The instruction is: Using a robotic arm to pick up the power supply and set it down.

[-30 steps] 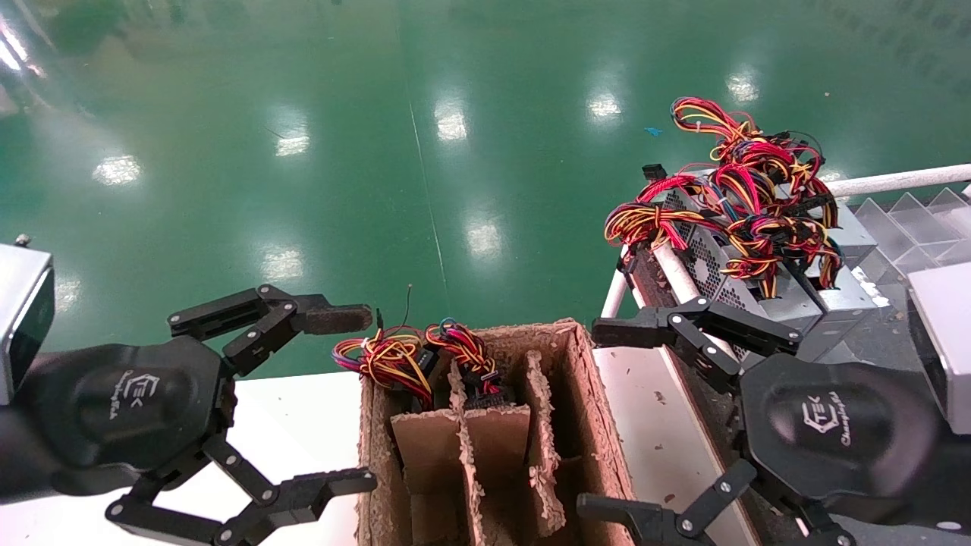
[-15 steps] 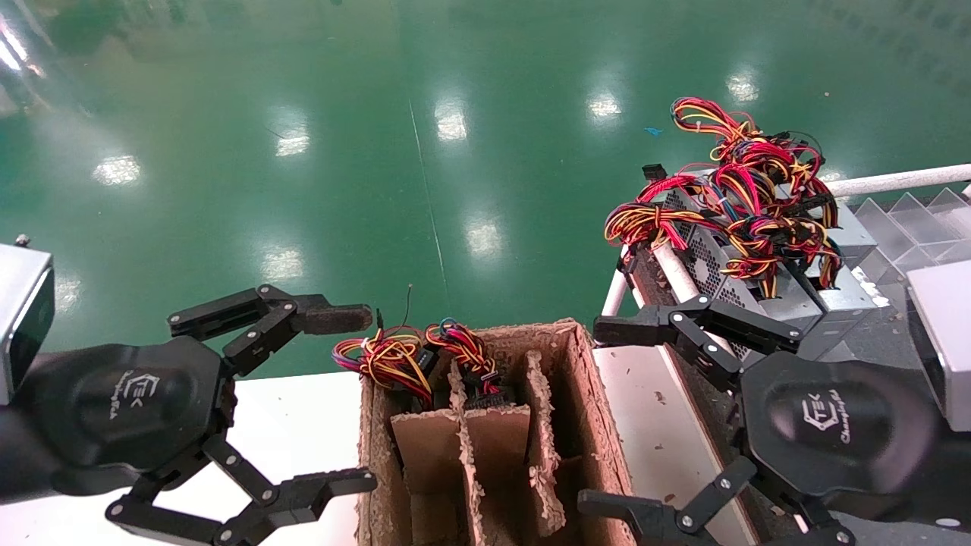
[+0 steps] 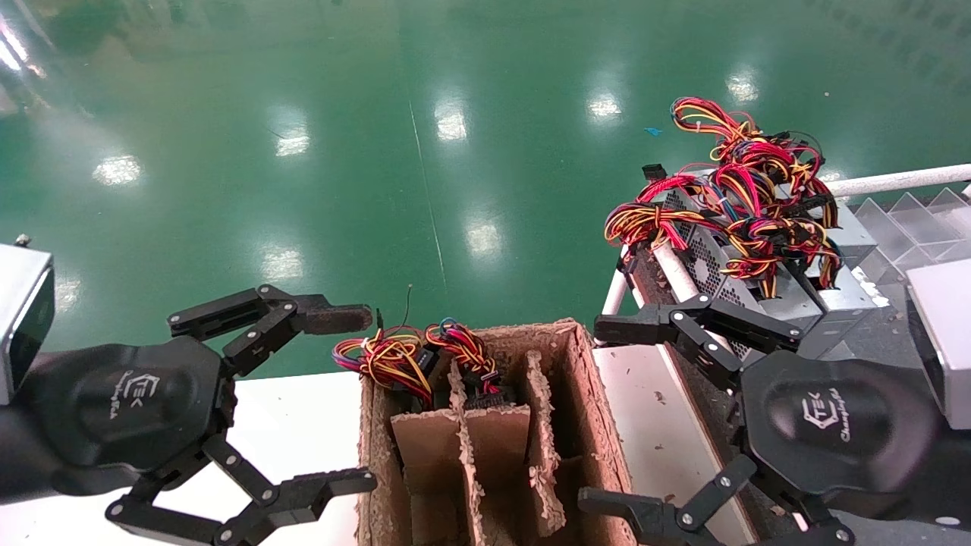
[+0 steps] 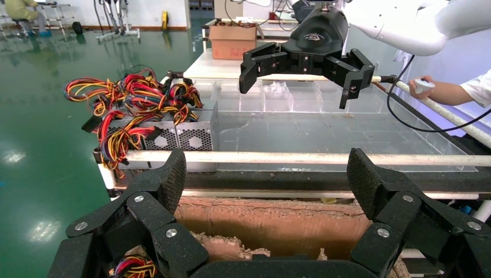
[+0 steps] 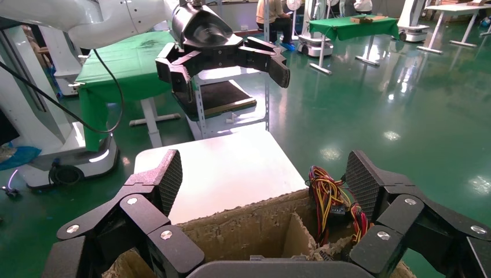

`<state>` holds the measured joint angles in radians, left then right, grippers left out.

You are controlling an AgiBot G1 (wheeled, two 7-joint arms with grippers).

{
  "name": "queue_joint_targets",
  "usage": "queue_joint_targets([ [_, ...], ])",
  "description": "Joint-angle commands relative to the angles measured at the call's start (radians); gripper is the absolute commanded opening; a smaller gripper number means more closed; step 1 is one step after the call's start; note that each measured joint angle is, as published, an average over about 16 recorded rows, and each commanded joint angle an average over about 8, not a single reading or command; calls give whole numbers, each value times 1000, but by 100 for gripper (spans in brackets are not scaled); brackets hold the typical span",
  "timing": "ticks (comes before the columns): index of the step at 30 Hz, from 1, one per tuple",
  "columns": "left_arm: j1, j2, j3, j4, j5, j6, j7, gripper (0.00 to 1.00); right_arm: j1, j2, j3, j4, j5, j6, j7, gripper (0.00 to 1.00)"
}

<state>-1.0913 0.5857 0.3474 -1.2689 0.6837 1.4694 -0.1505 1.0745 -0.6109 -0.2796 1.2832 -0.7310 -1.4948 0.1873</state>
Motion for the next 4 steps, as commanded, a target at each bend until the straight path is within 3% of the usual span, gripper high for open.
queue_joint_targets([
  [1,0,0,0,0,0,0,0,100,0,0,0,0,0,0,0,100],
  [4,0,0,0,0,0,0,0,100,0,0,0,0,0,0,0,100],
])
